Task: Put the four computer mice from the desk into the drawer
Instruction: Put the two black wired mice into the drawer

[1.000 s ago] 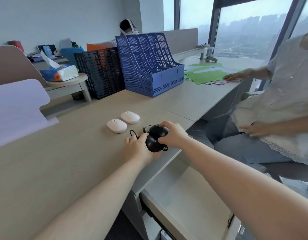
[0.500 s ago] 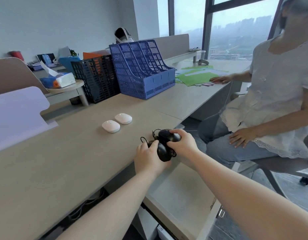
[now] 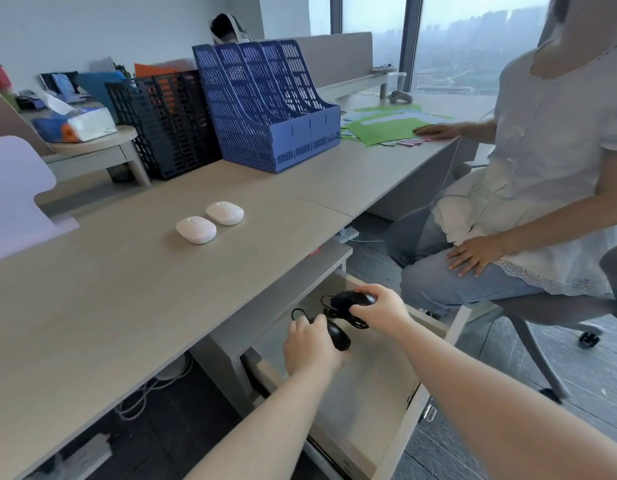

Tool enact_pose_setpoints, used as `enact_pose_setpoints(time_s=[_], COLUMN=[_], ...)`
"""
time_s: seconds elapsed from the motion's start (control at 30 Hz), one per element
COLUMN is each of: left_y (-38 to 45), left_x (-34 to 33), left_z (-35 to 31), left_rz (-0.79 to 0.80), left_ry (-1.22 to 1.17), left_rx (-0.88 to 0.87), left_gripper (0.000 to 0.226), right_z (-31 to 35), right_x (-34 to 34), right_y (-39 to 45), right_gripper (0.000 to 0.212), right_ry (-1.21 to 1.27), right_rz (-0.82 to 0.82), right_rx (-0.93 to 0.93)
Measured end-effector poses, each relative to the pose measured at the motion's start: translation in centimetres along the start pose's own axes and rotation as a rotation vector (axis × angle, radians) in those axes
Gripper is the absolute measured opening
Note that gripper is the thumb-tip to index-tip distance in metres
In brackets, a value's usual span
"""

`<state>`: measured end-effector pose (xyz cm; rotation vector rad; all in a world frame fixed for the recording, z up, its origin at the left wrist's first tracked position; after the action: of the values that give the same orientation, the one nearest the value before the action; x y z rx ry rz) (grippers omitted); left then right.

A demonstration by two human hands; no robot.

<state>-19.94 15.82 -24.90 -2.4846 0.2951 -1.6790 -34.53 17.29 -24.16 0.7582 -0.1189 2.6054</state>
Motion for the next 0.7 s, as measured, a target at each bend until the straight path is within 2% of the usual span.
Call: enact_pose_setpoints(time_s=[0.07,0.23,0.4,0.53,0.7], left_y=[1.3,4.3,6.1,7.0,7.5], left_x=[-1.4,-5.3,-6.3,-6.1,-5.5], left_z=[0.6,1.8,1.7,2.3,3.6], left_rz=[0.034,0.083,0.145,0.154,0.242], left_ry=[0.022,0.066,0.046,-0.022,0.079], left_rx=[0.020,0.044,0.089,0.097,0.114], left_gripper=[0.034,0.029,0.050,0.056,0.073], right_z=[-1.1,-3.6,-4.9,-5.3,-5.8], right_x=[-1.3,-4.6,-6.3,-6.3,-6.5], right_y=[0.9,2.8,4.1,4.6,4.4], right_gripper=[0.050,0.052,0.055,0.053,0.054], right_ry=[-0.024,-0.092,-0.168,-0.210,-0.254], right_rz=[0.029,0.117,0.219,0.231,0.254], right_rx=[0.004,-0.027,-0.009,0.028,0.039])
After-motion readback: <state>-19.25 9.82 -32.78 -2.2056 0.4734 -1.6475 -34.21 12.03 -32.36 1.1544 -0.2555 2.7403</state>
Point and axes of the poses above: each hand's wrist, its own y-axis towards the middle knuckle, its own x-axis out of the back of the hand, z = x × y, the point moved 1 cm from there along y, towards the middle knuckle, and after that the axes turned 13 degrees about x, right-handed, at the moved point
